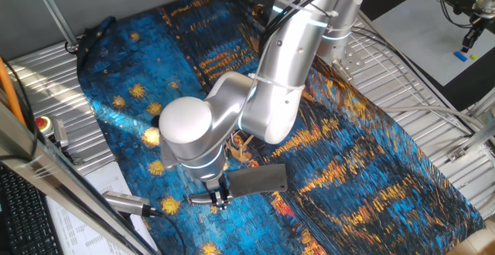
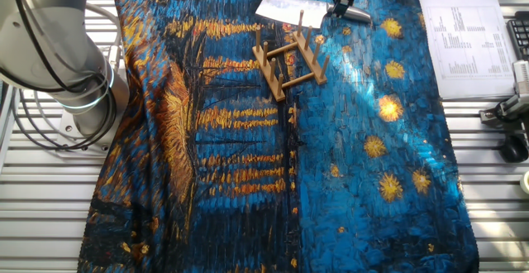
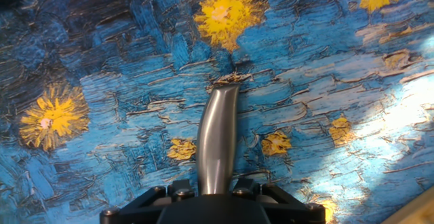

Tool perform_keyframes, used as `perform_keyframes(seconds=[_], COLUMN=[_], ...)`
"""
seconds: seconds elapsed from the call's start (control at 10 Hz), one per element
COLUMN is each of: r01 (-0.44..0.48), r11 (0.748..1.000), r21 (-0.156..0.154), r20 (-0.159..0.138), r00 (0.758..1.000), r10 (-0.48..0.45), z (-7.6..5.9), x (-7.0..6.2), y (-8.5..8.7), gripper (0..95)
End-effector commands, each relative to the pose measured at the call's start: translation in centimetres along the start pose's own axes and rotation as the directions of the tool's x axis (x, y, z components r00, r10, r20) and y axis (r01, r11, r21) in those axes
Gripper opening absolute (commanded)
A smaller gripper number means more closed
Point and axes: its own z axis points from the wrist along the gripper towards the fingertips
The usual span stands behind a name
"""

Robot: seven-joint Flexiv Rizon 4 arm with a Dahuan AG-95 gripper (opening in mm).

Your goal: Put the knife on the knife rack

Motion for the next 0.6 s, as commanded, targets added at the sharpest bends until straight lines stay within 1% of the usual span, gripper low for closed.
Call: perform_keyframes(seconds=[0.1, 0.6], r01=[0.001, 0.001], r11=[1.000, 1.000], r21=[0.000, -0.002], r20=[0.003, 0.005], r00=[1.000, 1.000], r10=[-0.001, -0.001], z=[0.15, 0.20], x=[0.19, 0.24], y=[-0.25, -0.21], gripper=[38.0, 38.0])
